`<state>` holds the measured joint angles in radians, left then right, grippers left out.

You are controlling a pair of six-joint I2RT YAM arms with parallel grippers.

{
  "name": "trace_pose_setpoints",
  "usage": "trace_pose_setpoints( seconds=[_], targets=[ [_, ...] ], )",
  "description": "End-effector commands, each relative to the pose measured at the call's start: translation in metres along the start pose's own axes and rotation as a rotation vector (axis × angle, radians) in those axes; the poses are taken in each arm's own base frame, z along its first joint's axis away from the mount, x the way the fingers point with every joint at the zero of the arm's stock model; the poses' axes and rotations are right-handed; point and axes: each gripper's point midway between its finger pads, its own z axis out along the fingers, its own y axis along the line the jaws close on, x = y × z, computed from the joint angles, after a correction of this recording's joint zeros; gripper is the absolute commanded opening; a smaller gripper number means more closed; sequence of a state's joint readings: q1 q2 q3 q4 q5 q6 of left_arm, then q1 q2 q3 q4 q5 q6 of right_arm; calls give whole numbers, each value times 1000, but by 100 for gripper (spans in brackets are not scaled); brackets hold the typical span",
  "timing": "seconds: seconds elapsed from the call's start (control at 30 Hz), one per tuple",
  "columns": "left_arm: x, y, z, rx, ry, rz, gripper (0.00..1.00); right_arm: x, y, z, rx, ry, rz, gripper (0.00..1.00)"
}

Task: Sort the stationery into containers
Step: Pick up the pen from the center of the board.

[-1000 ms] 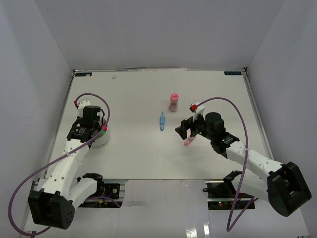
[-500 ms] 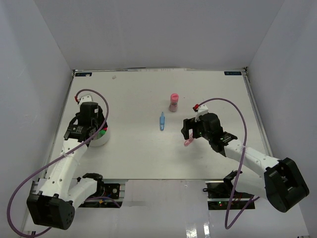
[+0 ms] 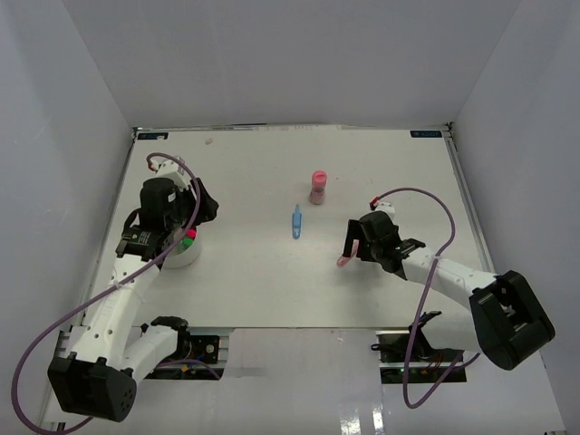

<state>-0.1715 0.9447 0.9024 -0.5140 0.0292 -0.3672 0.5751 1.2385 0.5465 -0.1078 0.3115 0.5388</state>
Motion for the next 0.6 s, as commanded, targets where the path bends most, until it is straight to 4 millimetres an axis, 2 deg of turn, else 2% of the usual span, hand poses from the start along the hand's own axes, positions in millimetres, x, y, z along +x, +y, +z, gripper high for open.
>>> trace_pose_setpoints(
  seconds=[0.0,0.17,0.33,0.5,0.57],
  targets=[
    [-1,-21,-1,133,-36,-5,72,-11,8,-2,32,-37,67,93],
    [15,-22,2,175,-45,-8,72,-5,15,6,102,-5,19,94],
    [28,-21,4,193,-51,-2,72,15,19,20,214,92,-53,100],
    [41,-20,4,191,-43,38,72,28,24,28,218,118,-61,85],
    [43,-23,2,200,-41,50,72,26,28,30,197,111,-66,81]
  ],
)
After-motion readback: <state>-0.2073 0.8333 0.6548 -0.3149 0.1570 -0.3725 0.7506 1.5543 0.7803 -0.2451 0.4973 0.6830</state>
